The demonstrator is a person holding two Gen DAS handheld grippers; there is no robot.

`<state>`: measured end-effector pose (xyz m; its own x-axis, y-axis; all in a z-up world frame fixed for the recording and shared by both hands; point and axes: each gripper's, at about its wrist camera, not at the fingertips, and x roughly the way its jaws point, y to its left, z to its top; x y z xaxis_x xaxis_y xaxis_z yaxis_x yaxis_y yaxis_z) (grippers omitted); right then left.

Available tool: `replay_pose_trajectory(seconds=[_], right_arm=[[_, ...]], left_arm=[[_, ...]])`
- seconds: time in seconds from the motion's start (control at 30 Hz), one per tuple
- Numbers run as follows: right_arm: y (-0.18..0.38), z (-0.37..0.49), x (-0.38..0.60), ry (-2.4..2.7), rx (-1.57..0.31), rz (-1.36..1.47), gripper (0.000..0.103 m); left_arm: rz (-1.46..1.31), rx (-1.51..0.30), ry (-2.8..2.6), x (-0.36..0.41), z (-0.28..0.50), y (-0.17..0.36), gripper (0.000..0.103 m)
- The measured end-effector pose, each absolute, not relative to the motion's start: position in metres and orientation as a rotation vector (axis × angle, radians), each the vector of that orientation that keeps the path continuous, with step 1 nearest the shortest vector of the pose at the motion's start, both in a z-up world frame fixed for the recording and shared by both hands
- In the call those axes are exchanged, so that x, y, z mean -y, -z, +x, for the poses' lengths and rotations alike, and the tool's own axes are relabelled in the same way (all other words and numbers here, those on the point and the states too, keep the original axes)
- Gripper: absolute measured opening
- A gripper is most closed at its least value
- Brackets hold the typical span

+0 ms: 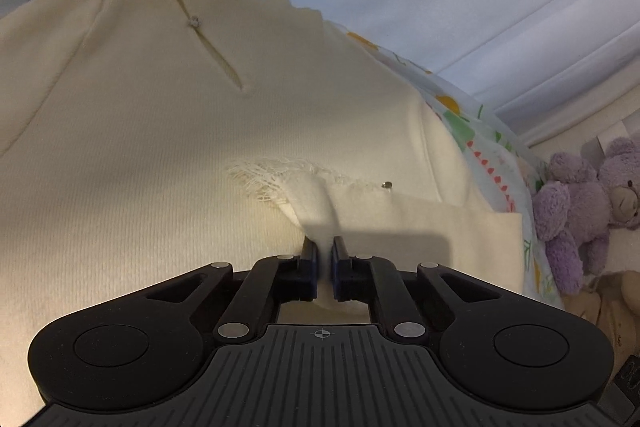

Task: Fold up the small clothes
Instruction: 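Grasp the sweater side edge with the left tool and fold it inward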

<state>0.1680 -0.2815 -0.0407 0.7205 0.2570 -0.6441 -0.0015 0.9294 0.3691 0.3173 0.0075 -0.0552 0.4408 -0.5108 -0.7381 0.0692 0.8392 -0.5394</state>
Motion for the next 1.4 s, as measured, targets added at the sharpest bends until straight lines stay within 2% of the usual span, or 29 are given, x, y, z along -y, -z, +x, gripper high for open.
replay_pose_trajectory(seconds=[0.2, 0.37, 0.43, 0.5, 0.57, 0.63, 0.67, 0.7, 1.03, 1.37, 1.4], right_arm=[[0.039, 0.181, 0.288, -0.135, -0.757, 0.361, 0.022], [0.042, 0.194, 0.292, -0.124, -0.771, 0.364, 0.022], [0.044, 0.2, 0.294, -0.119, -0.782, 0.378, 0.022], [0.045, 0.205, 0.296, -0.113, -0.791, 0.396, 0.022], [0.046, 0.209, 0.297, -0.11, -0.801, 0.41, 0.022], [0.047, 0.212, 0.296, -0.112, -0.811, 0.419, 0.022], [0.047, 0.213, 0.296, -0.114, -0.816, 0.422, 0.022], [0.047, 0.214, 0.296, -0.114, -0.819, 0.425, 0.022], [0.052, 0.224, 0.308, -0.108, -0.838, 0.547, 0.022], [0.068, 0.246, 0.323, -0.051, -0.838, 0.79, 0.022], [0.069, 0.247, 0.323, -0.042, -0.834, 0.796, 0.018]], left_arm=[[-0.334, -0.846, 0.293, -0.045, 0.312, 0.003, 0.008], [-0.213, -0.824, 0.12, -0.084, 0.32, 0.008, 0.011], [-0.25, -0.859, 0.111, -0.094, 0.324, 0.022, 0.02], [-0.275, -0.871, 0.108, -0.097, 0.326, 0.035, 0.037], [-0.27, -0.865, 0.101, -0.093, 0.327, 0.043, 0.047], [-0.26, -0.87, 0.094, -0.09, 0.33, 0.047, 0.045], [-0.264, -0.879, 0.092, -0.09, 0.332, 0.049, 0.033], [-0.277, -0.881, 0.086, -0.091, 0.333, 0.051, 0.009], [-0.301, -0.728, 0.059, -0.11, 0.329, 0.009, 0.009], [-0.286, -0.802, 0.036, -0.118, 0.328, 0.023, 0.009], [-0.277, -0.805, 0.04, -0.117, 0.328, 0.024, 0.009]])
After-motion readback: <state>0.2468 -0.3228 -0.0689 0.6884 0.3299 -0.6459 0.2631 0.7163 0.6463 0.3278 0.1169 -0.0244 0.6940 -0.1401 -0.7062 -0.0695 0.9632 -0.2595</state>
